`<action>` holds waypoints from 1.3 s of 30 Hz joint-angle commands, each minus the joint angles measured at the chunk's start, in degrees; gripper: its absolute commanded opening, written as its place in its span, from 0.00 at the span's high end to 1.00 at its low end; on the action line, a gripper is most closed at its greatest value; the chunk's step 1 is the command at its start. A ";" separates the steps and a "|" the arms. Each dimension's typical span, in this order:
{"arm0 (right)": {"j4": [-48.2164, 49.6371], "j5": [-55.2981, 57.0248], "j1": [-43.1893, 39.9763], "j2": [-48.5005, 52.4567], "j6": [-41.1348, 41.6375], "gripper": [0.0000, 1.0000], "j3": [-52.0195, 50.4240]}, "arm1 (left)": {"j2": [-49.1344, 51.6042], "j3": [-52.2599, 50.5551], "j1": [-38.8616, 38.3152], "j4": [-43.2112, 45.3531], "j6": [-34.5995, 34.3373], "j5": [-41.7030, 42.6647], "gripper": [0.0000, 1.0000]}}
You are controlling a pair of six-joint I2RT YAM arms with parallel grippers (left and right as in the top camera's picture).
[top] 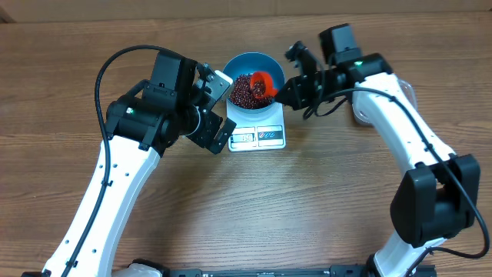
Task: Scoop item into bowl and weigh 150g on scale
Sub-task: 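Carry the red cup right with the right gripper to the plastic container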
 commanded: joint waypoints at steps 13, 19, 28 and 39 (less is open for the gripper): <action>-2.75 -23.02 -15.91 -7.61 -1.44 0.96 1.73 | -0.44 0.85 -0.39 0.02 1.49 0.87 0.00; -10.25 -11.13 -25.03 -13.35 -1.97 0.96 1.73 | -0.44 0.85 -0.39 0.02 1.49 0.85 0.00; -18.38 5.33 -35.85 -14.16 -1.03 0.96 0.44 | -0.44 0.85 -0.39 0.02 1.49 0.85 0.00; -19.96 39.04 -28.87 -13.92 9.27 0.96 -0.66 | -0.44 0.85 -0.39 0.02 1.49 0.85 0.00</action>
